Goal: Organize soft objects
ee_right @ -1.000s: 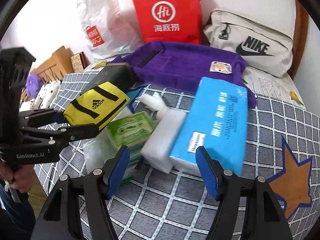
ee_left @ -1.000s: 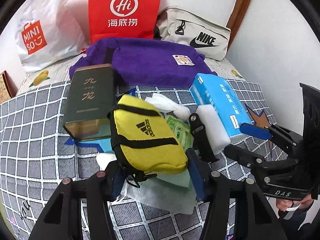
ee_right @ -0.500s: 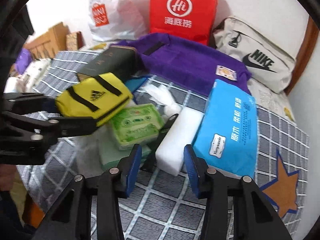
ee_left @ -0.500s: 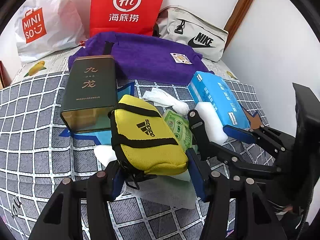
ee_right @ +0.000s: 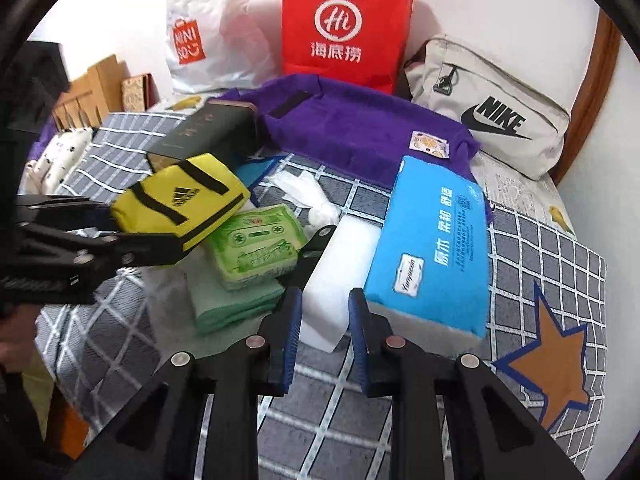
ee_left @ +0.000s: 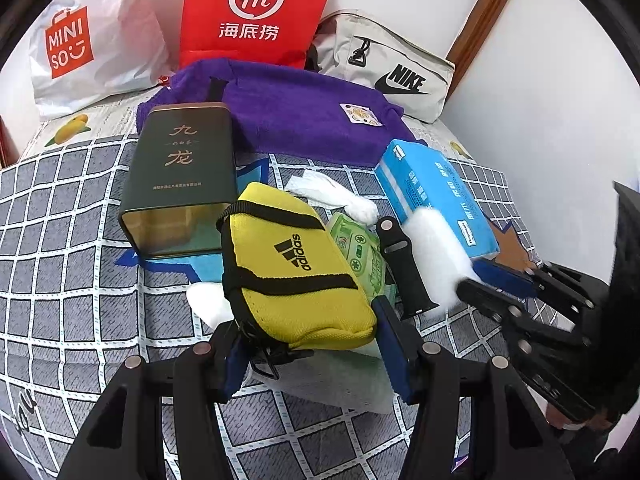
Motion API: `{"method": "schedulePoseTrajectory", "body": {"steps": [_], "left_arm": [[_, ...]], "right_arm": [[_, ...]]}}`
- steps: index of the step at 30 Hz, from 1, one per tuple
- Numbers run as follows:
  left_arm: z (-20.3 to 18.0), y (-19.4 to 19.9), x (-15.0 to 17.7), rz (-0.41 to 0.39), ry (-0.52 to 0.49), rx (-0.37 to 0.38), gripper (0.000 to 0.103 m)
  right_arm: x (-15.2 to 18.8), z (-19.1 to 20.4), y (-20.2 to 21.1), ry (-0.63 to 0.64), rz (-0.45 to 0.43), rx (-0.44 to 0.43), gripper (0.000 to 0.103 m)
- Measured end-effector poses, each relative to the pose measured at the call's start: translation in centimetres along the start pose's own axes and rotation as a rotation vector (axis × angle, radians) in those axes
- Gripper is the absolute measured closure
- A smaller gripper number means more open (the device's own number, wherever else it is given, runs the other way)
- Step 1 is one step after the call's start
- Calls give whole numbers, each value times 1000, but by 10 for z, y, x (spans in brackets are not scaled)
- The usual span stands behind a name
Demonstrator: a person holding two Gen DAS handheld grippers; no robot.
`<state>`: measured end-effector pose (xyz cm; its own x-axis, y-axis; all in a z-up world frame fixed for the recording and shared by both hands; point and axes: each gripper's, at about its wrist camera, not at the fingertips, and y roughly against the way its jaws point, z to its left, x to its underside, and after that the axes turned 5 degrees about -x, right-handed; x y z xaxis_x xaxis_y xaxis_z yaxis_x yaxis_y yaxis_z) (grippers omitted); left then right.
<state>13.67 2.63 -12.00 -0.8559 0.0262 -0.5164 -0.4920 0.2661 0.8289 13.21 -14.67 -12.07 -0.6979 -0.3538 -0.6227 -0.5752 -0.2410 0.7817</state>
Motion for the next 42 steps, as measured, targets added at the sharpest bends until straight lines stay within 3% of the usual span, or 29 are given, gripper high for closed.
{"method": "schedulePoseTrajectory", "body": {"steps": [10,12,16,19,21,42], "left_arm": [[-1,1,2,1,2,-7,49],[0,2,1,1,-1,-7,49],[0,1,1,5,5,-6,49],[0,1,0,9,0,-11,49],[0,1,0,7,-1,-11,49],[-11,50,-8,-78,8,5,50]], "right_arm": [[18,3,3,15,41,-5,74],[18,3,2,17,32,-1,64],[15,2,-7,11,41,21,56],[13,-1,-18,-18,53,14,56],[14,-4,-25,-36,68,-5,70],[-1,-20,53,-49,-92,-15,71]]}}
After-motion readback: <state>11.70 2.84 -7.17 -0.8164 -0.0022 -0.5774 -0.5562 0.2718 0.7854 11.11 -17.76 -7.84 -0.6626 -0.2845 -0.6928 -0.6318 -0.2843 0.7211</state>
